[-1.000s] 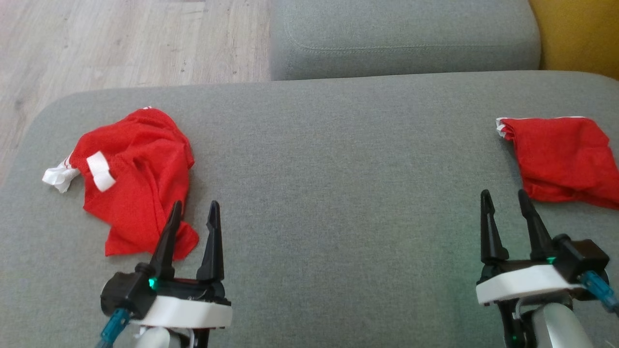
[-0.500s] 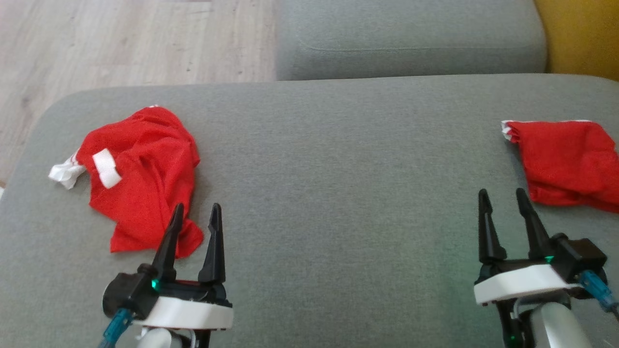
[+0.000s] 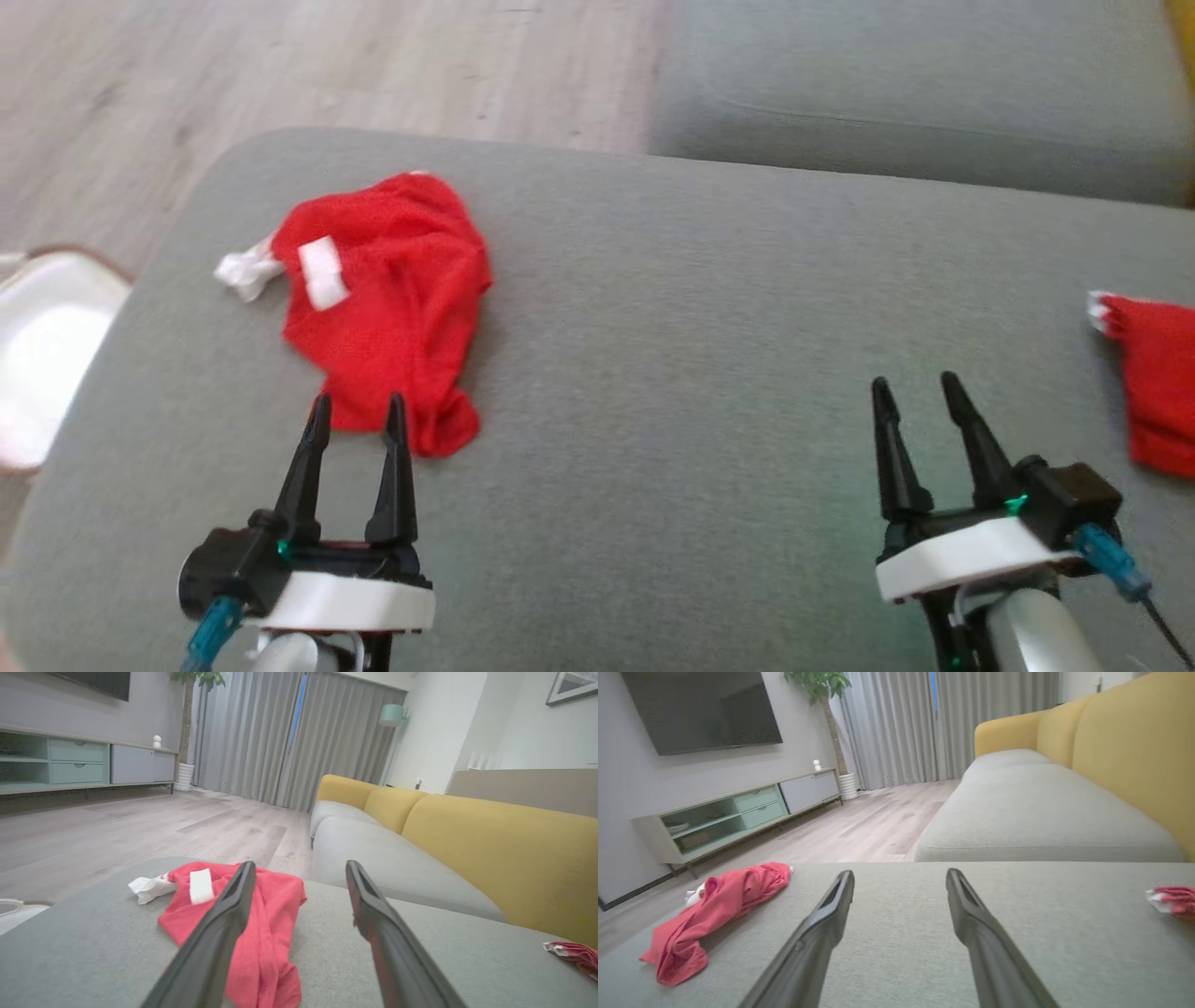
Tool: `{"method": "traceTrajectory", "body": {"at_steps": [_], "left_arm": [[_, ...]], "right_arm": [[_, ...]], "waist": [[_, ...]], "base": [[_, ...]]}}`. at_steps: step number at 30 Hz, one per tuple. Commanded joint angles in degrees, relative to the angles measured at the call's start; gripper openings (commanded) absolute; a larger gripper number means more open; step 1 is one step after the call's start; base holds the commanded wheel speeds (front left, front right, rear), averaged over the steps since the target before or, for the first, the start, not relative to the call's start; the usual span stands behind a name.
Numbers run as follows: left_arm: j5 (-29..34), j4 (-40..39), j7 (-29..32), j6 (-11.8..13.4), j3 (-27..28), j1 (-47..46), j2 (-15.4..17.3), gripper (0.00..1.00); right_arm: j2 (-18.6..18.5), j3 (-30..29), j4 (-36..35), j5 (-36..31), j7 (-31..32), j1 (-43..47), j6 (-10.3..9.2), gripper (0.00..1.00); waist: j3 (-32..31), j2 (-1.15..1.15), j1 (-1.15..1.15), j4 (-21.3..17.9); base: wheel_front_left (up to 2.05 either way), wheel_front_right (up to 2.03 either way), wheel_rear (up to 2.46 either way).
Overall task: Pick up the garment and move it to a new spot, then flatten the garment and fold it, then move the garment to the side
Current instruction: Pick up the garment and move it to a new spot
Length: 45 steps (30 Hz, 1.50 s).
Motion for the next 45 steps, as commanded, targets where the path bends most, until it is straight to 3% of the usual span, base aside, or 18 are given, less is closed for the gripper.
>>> {"method": "traceTrajectory", "body": {"at_steps": [1, 16, 24, 30, 35, 45], "left_arm": [[0.33, -1.74, -0.29, 0.34, 2.42, -1.68, 0.22, 1.0], [0.72, -1.22, -0.29, 0.48, 3.9, -1.0, 0.22, 1.0], [1.64, -1.25, -0.29, 0.28, 5.81, -2.64, 0.22, 1.0], [3.75, 2.42, -0.29, -0.61, 6.97, -9.9, 1.79, 1.0], [4.28, 11.89, 0.62, -0.95, 3.34, -20.96, 6.54, 1.0], [-6.48, 28.02, 16.87, -1.01, -13.79, -40.25, 13.99, 1.0]], "right_arm": [[-0.23, 1.86, -1.32, 0.37, -0.62, -1.08, -0.04, 1.0], [-0.23, 6.32, 0.29, 1.6, -0.62, -0.64, -0.04, 1.0], [-0.23, 6.24, 0.08, 1.0, -0.62, -1.66, -0.04, 1.0], [-0.23, 3.87, -0.71, -0.79, -0.62, -3.07, -0.04, 1.0], [-0.23, 1.51, -1.64, -2.47, -0.62, -4.64, -0.04, 1.0], [-0.23, -1.01, -3.61, -3.86, -0.62, -7.61, -0.04, 1.0]], "waist": [[0.09, 0.0, 0.0, 2.82], [-0.44, 0.0, 0.0, 9.07], [1.27, 0.0, 0.0, 7.53], [5.03, 0.0, 0.0, 5.12], [8.75, 0.0, 0.0, 2.94], [15.43, 0.0, 0.0, -0.92]], "base": [[0.0, 0.0, 0.0], [0.0, 0.0, 0.0], [0.0, 0.0, 0.0], [0.0, 0.0, 0.0], [0.0, 0.0, 0.0], [0.0, 0.0, 0.0]]}}
